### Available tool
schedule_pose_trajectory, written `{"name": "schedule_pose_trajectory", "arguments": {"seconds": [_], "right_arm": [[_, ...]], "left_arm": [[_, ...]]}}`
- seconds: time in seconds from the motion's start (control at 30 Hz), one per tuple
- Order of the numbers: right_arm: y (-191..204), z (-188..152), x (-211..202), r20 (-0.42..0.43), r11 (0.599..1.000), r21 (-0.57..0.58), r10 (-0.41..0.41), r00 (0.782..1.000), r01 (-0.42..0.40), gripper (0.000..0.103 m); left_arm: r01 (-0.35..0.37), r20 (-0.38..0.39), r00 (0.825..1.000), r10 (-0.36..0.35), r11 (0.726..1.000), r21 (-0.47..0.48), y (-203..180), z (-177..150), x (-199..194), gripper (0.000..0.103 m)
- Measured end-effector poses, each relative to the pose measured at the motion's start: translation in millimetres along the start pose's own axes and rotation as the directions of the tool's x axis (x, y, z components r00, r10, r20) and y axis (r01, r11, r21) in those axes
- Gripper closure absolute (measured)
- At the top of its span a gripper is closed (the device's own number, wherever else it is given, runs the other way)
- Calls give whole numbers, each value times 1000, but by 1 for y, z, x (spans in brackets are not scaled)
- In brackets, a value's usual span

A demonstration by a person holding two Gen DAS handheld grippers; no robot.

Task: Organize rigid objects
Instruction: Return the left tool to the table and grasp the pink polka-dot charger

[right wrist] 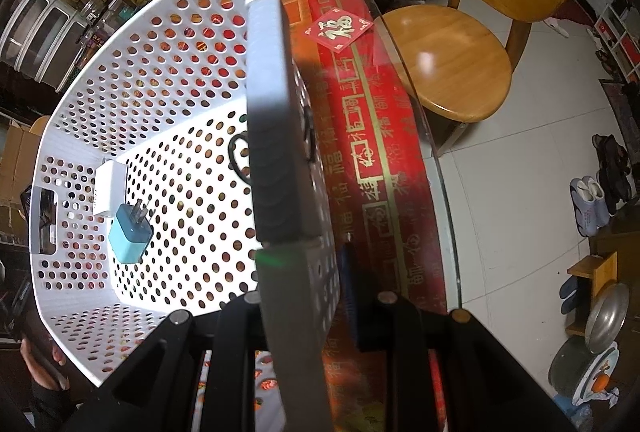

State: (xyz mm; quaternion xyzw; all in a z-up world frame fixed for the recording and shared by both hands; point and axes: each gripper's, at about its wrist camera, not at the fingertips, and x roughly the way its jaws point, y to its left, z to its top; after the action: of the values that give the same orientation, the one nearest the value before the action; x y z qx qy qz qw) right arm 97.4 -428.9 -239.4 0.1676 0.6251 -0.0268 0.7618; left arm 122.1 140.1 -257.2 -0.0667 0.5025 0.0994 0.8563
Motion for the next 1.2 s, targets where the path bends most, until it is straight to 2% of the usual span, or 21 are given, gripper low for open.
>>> {"name": "schedule_pose_trajectory", "arguments": {"seconds": [0.13, 0.2, 0.33, 0.47, 0.53, 0.63, 0.73, 0.77, 1.03, 1.2], "right_arm": [[1, 0, 0, 0, 1000, 2, -3, 1000, 3, 82], [1, 0, 0, 0, 1000, 2, -3, 1000, 3, 82], [0, 0, 0, 0, 1000, 3, -3, 1000, 3, 82], [0, 0, 0, 0, 1000, 3, -3, 1000, 3, 82], [0, 0, 0, 0, 1000, 2, -2, 1000, 2, 82], [0, 0, 0, 0, 1000, 3, -2, 1000, 2, 82], [0, 0, 1, -1, 1000, 2, -1, 1000, 1, 82], [0, 0, 0, -1, 1000, 2, 0, 1000, 0, 82], [0, 0, 0, 0, 1000, 2, 0, 1000, 0, 82], [0, 1, 0, 0, 1000, 1, 1, 1000, -1, 82]], "left_arm": [[-10, -33, 999, 10, 1000, 7, -9, -1, 17, 8], [-11, -48, 999, 12, 999, 32, -18, -1, 21, 16], [-1, -63, 998, 4, 999, 44, -31, 2, 30, 25], [4, -87, 996, 0, 999, 36, -39, 9, 38, 41], [-10, -92, 996, 13, 999, 30, -41, 10, 42, 43], [-14, -101, 995, 17, 999, 31, -43, 13, 45, 61], [-9, -105, 994, 12, 1000, 30, -44, 14, 46, 63], [2, -111, 994, 2, 999, 36, -47, 14, 47, 73], [-12, -95, 995, 18, 998, 66, -53, 11, 39, 73], [-14, -62, 998, 18, 998, 59, -52, 13, 19, 73]]}}
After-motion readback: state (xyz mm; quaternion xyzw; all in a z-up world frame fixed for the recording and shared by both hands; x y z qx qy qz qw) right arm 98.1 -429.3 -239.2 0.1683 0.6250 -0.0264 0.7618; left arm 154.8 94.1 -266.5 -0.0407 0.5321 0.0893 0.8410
